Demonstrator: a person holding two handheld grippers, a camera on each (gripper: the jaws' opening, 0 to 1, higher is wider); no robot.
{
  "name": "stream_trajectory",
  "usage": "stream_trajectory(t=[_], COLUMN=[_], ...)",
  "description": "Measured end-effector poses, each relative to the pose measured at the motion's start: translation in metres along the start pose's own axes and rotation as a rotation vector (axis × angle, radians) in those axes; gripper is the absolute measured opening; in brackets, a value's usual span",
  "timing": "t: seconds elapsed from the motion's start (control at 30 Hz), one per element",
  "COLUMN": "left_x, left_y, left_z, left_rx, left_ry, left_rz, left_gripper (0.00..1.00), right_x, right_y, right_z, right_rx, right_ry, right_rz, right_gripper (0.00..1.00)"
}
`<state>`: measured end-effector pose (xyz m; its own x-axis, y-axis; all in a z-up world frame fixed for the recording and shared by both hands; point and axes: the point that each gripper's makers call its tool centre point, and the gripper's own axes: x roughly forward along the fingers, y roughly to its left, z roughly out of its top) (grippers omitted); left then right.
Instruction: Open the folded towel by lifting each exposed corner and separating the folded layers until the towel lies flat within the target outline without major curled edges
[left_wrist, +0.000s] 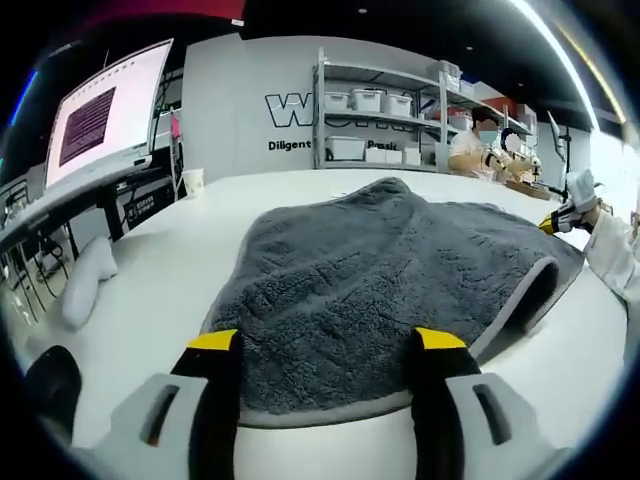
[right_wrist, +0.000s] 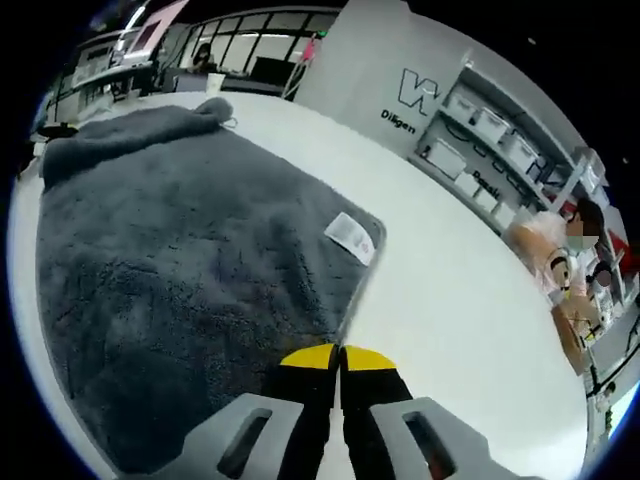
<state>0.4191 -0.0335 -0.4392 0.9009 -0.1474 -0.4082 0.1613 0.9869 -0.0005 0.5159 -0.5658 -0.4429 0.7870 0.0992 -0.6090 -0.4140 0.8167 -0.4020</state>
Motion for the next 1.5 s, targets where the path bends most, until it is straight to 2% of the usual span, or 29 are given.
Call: stream_trajectory(t=[1.5], left_x=[-0.001], left_y=[-0.001], left_z=[0.000], left_rx=[-0.001], left_ry=[-0.015], left_rz=[-0.006], left_gripper=[0.67], right_x=[-0.010], right_y=[-0.035], right_z=[-0.030], right_rx=[0.045], right_ry=[0.077], right_rz=[-0.094], right_gripper=[0.00])
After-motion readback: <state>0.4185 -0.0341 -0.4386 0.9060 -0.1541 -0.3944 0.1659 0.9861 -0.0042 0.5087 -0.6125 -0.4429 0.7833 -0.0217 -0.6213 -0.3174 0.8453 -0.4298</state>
